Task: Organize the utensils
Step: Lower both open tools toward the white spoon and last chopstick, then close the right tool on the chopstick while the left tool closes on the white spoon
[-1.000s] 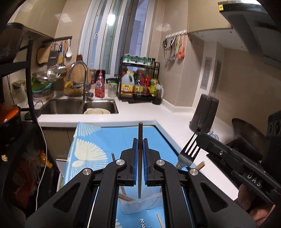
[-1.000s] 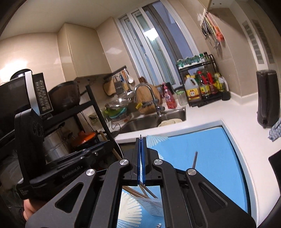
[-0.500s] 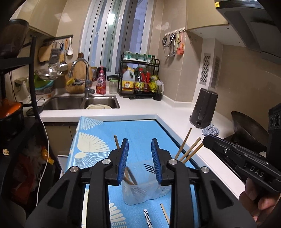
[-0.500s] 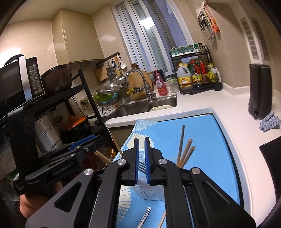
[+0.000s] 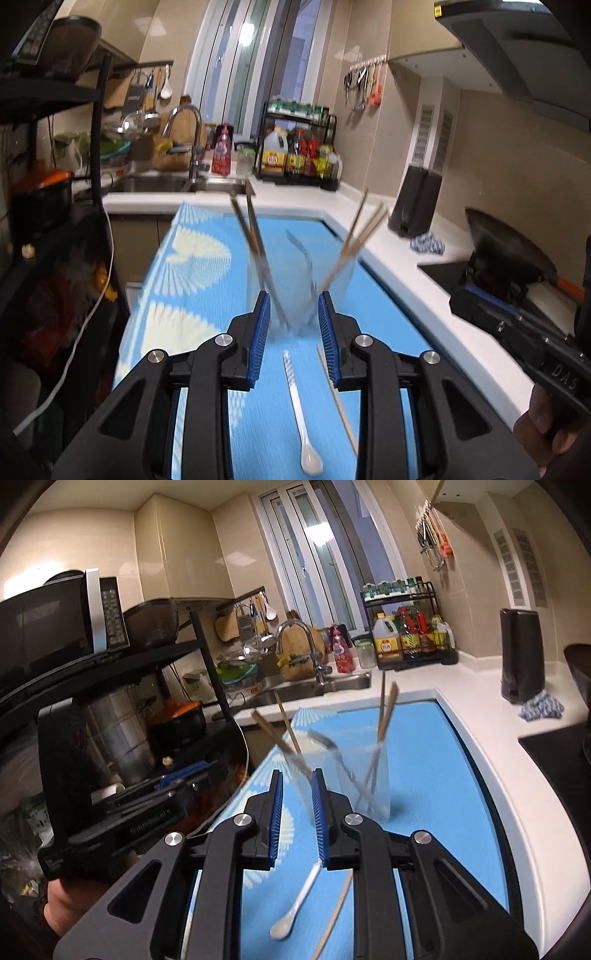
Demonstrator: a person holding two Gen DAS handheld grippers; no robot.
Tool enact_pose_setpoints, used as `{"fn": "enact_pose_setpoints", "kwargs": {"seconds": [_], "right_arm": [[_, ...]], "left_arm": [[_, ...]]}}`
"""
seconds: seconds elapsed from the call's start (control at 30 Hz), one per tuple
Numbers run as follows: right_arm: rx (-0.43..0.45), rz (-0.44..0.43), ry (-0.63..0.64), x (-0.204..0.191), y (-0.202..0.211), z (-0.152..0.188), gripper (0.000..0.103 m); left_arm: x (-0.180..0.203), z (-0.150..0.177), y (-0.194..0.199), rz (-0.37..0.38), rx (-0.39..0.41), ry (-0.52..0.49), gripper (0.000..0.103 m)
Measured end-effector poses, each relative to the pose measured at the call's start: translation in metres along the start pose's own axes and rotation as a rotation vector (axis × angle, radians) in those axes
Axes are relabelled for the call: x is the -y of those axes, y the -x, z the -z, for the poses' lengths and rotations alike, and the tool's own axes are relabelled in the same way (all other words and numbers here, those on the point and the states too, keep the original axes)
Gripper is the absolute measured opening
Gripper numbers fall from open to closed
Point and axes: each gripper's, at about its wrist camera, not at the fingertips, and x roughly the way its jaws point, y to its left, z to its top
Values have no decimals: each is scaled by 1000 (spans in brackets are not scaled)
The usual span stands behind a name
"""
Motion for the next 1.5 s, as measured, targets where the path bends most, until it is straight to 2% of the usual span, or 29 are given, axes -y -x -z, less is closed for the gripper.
{"fn": "enact_pose_setpoints", "kwargs": {"seconds": [0.13,0.27,0.5,0.7,0.93,1.2,1.23,1.27,1.3,1.37,1.5], "right_arm": [[-30,68,-2,1,7,43,18],[-49,126,3,5,8,77,19],[-189,159,-11,7,-14,125,19],[-292,169,-1,6,-35,143,19],[-340,153,13,-1,-43,154,23],[-359,177,39,-4,-44,158,23],[-360,184,39,-3,-43,158,20],[-360,190,37,-2,-44,157,18],[-359,196,34,0,-43,156,11],[-350,226,23,5,-41,155,5],[-325,282,3,16,-34,150,5]], "left_arm": [[0,52,-5,-30,-74,-1,26],[-4,93,-7,-53,-114,9,26],[-11,142,0,-85,-145,14,26],[-16,143,-1,-89,-150,34,25],[-10,132,-16,-36,-161,57,25],[-11,134,-28,-32,-194,103,26],[-10,134,-30,-34,-199,102,30],[-9,133,-32,-33,-200,108,39],[-9,132,-34,-30,-199,117,42],[-9,130,-38,-21,-208,132,43],[-8,131,-49,-21,-225,160,43]]}}
